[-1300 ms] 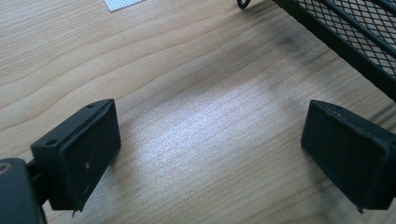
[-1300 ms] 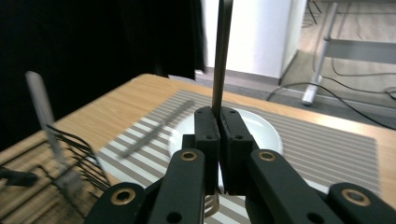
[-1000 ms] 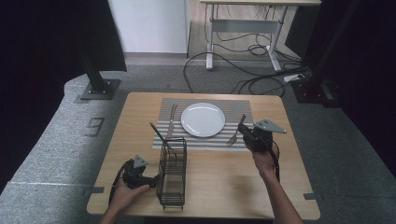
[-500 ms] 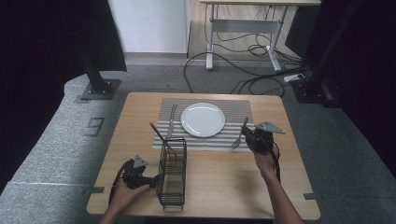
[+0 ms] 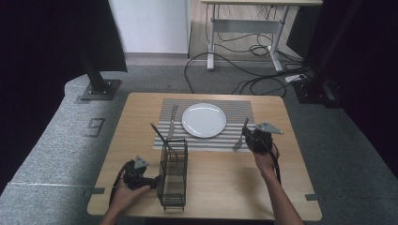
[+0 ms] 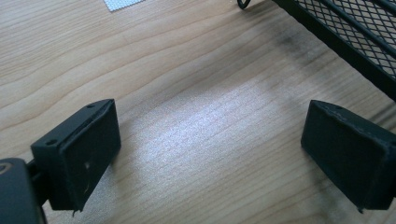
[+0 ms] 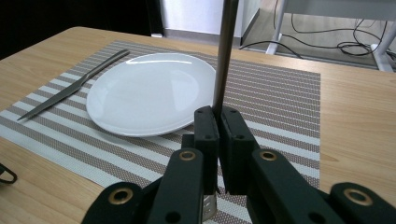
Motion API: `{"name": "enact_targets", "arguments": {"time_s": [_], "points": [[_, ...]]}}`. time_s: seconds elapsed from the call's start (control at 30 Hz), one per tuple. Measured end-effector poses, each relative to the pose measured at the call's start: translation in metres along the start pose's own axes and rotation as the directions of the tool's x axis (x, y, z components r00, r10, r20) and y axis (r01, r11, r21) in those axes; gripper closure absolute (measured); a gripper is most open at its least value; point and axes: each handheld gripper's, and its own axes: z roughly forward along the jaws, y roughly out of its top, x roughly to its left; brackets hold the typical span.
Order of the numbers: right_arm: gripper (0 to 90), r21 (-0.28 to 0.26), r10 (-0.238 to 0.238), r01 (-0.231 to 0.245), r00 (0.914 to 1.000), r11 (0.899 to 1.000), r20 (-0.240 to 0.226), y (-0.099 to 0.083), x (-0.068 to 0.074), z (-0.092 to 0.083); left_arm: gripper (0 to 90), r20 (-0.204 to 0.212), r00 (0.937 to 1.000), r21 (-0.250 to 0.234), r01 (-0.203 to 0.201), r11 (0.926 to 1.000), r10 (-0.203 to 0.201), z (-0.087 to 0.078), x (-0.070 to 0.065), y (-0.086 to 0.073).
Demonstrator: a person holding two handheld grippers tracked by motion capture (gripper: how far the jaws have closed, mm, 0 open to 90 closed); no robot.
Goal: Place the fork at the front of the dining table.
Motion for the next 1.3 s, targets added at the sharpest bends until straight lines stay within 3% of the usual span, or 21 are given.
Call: {"name": "enact_targets", "arguments": {"time_s": [0.57, 1.3], "points": [[85.6, 0.06, -0.013, 0.013, 0.9998, 0.998, 0.015, -0.006, 0.002, 0.014, 4.4, 0.0, 1.0, 0.0, 0.0, 1.0, 0.0, 0.0, 0.0, 0.0], [85.6, 0.076, -0.014, 0.012, 0.9996, 0.997, 0.025, -0.011, 0.001, 0.03, 4.4, 0.0, 1.0, 0.0, 0.0, 1.0, 0.0, 0.0, 0.0, 0.0]]}}
